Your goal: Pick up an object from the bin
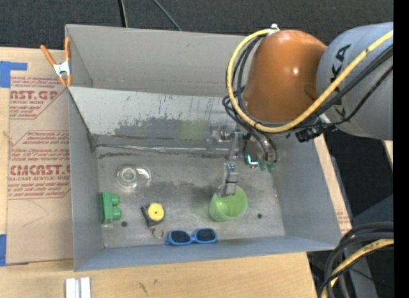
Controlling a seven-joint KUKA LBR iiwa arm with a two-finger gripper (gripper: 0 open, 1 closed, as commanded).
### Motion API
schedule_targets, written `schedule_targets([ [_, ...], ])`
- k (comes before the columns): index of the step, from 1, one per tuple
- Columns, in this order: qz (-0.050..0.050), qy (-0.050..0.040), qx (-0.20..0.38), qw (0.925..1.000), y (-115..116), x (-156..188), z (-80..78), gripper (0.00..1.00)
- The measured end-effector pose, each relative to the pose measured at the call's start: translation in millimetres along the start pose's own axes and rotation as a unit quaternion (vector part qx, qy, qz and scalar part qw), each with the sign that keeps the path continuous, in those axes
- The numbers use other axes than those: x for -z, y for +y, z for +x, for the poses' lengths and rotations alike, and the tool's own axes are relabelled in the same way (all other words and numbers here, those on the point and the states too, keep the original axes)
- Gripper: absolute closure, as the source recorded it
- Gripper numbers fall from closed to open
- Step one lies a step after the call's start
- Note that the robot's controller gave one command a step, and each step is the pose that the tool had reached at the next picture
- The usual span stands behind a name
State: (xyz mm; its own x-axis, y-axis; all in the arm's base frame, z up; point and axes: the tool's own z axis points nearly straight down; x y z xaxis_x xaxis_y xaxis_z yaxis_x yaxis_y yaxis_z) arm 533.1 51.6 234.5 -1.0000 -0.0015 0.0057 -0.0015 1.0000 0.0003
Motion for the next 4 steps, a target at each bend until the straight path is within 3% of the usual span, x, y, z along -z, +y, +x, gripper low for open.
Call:
schedule_targets([
  [1,0.000,0.0017,0.049,0.9988,13,-143,36.1,0.00],
  [2,-0.001,-0.0021,0.072,0.9974,82,-165,43.8,0.00],
  [3,0.000,-0.0032,0.068,0.9977,78,-163,42.2,1.00],
  [4,0.000,-0.0036,0.068,0.9977,78,-163,42.1,0.00],
])
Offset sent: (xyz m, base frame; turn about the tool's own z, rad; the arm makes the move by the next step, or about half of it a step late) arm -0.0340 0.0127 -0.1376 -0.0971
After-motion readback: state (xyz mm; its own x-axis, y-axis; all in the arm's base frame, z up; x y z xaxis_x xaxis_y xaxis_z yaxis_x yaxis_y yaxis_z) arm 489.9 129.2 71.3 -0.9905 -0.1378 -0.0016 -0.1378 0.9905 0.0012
